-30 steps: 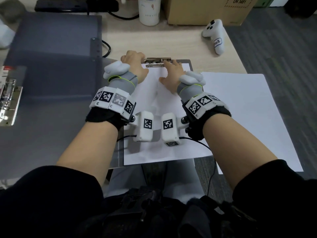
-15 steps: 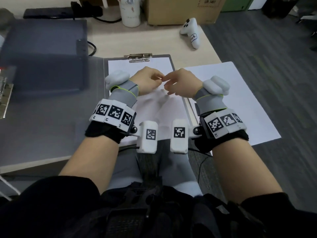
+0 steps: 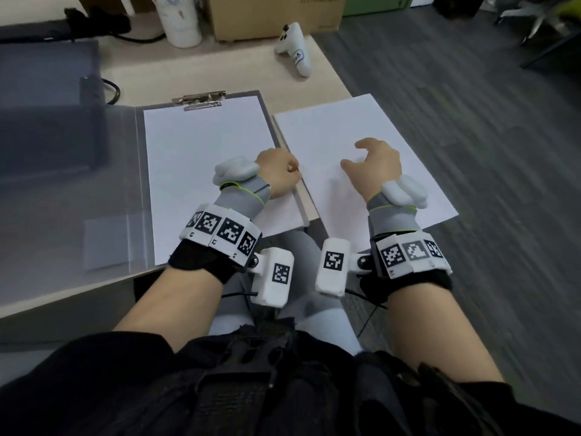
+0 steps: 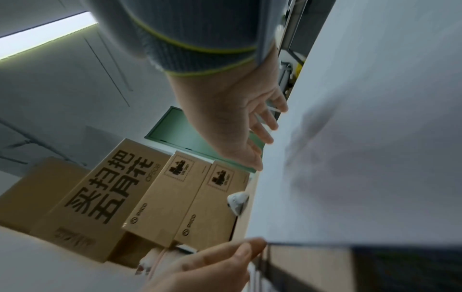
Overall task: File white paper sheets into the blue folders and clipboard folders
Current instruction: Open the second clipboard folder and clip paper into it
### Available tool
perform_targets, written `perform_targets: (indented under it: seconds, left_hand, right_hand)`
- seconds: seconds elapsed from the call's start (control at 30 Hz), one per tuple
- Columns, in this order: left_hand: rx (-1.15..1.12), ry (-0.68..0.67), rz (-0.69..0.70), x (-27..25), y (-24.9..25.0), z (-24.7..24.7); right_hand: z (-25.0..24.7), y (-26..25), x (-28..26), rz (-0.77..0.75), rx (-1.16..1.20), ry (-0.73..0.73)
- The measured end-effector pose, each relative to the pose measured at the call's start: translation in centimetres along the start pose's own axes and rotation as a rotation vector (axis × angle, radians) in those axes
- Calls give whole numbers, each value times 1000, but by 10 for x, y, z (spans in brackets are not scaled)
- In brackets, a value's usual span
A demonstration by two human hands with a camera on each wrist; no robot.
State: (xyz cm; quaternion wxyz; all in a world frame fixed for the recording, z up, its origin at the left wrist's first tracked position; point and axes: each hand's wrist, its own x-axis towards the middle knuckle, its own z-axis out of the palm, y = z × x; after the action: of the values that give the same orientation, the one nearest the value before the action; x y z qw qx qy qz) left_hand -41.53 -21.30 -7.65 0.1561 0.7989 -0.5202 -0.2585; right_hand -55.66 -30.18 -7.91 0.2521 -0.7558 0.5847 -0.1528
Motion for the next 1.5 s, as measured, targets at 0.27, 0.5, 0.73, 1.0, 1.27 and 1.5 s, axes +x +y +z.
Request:
perform_targets:
  seconds: [0.27, 0.5, 0.73, 1.0, 1.27, 1.5]
  left_hand:
    - [71, 122, -96, 10, 11, 13]
    - [53, 167, -122, 16, 12, 17]
    - [51, 158, -112, 18, 9, 15]
    - [-395, 136, -91, 31, 12, 0]
    - [-1083, 522, 58, 31, 29, -43]
    - [-1115, 796, 337, 8, 14, -80]
  right_hand:
    - [-6, 48, 5, 295, -259, -73]
    - [-17, 53, 6, 282, -158, 139]
    - [-39, 48, 1, 230, 12, 184]
    - [-70, 10, -12, 9, 173, 426]
    - [-84, -15, -15, -243, 640, 608]
    - [-71, -37, -15, -405, 1075, 450]
